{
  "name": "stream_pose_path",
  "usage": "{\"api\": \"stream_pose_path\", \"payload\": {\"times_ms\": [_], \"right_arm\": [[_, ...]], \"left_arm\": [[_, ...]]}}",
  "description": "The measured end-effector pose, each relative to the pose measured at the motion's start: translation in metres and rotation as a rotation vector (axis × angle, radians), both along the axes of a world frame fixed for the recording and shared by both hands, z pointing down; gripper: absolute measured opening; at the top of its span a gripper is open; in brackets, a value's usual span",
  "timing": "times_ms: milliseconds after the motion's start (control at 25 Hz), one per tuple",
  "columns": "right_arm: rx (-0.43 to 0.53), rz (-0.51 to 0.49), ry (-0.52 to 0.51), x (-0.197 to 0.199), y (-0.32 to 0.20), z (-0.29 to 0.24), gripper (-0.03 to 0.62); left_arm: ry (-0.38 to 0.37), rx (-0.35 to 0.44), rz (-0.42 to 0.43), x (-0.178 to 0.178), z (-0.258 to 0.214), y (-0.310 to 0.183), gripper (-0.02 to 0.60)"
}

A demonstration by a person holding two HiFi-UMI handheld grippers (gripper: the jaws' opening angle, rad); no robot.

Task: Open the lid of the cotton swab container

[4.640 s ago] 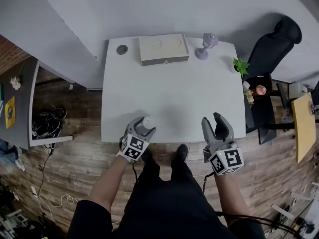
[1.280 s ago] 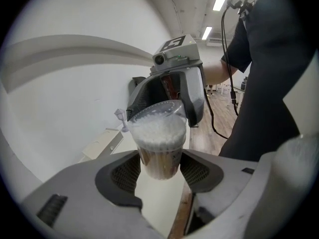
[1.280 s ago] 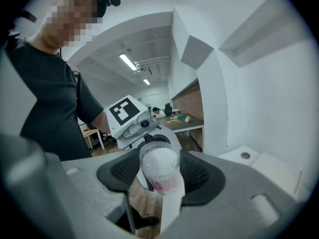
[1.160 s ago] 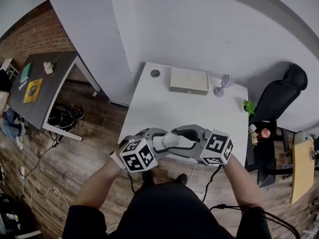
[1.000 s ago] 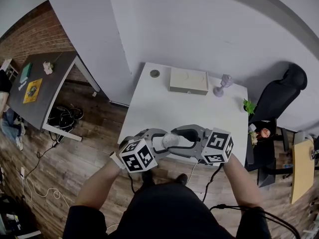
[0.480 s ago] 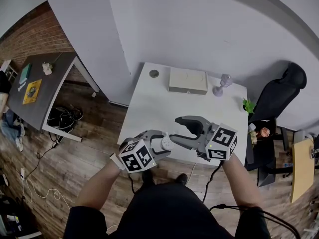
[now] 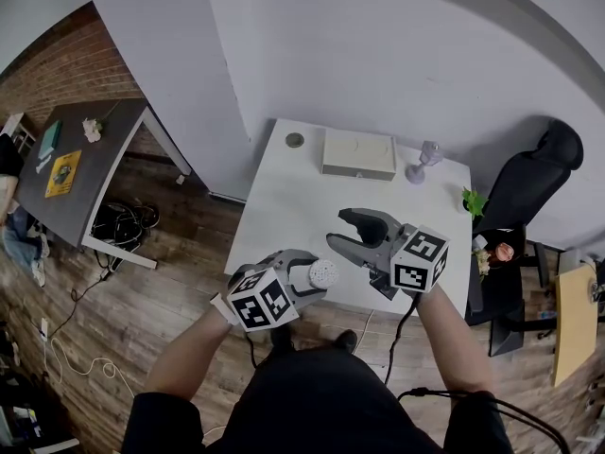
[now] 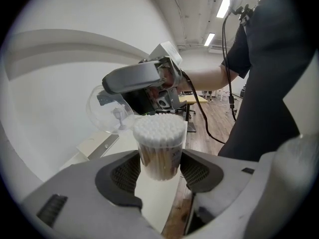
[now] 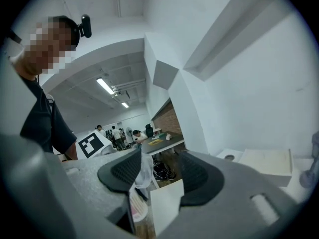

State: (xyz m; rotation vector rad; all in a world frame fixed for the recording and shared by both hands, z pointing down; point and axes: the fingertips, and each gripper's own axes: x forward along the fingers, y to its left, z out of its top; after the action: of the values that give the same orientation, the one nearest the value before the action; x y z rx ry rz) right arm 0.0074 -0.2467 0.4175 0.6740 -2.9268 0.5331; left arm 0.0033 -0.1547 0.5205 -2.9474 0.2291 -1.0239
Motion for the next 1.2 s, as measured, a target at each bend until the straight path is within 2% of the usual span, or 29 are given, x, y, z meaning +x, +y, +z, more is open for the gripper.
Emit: {"api": "stream_pose_path", "payload": {"times_ms": [280,560,680,840,1000,1080,1200], "right_arm": [[-0.092,0.074,-0.042,0.01,-0.014,0.019,0.224],[-0.063,0.109,-0.087,0.019,-0.013,0.004,0.222],[-0.034,0.14,-0.074,0.026,-0.014,-0.002,0.21],[0.026,0.238,-0.045,0.043,-0.017,-0.008,0.133],[0.096,0.342,0.034,0.056,-0.018,-0.014,0.121],[0.136,0.388,0.065,0.062,-0.015,-0.019,0.101],[0.183,0.448,0.06,0.069,-0.01,-0.031,0.095]], "left_arm": [[0.008,-0.01,-0.002,0.005,-0.001,0.002,0.245],[0.009,-0.066,-0.055,-0.001,0.015,-0.006,0.245],[0.002,-0.058,-0.12,-0.009,0.021,-0.02,0.245],[0.008,-0.036,-0.268,-0.025,0.022,-0.046,0.245],[0.012,-0.016,-0.393,-0.042,0.019,-0.066,0.245],[0.017,-0.017,-0.435,-0.048,0.015,-0.07,0.245],[0.017,-0.005,-0.46,-0.05,0.008,-0.073,0.245]]}}
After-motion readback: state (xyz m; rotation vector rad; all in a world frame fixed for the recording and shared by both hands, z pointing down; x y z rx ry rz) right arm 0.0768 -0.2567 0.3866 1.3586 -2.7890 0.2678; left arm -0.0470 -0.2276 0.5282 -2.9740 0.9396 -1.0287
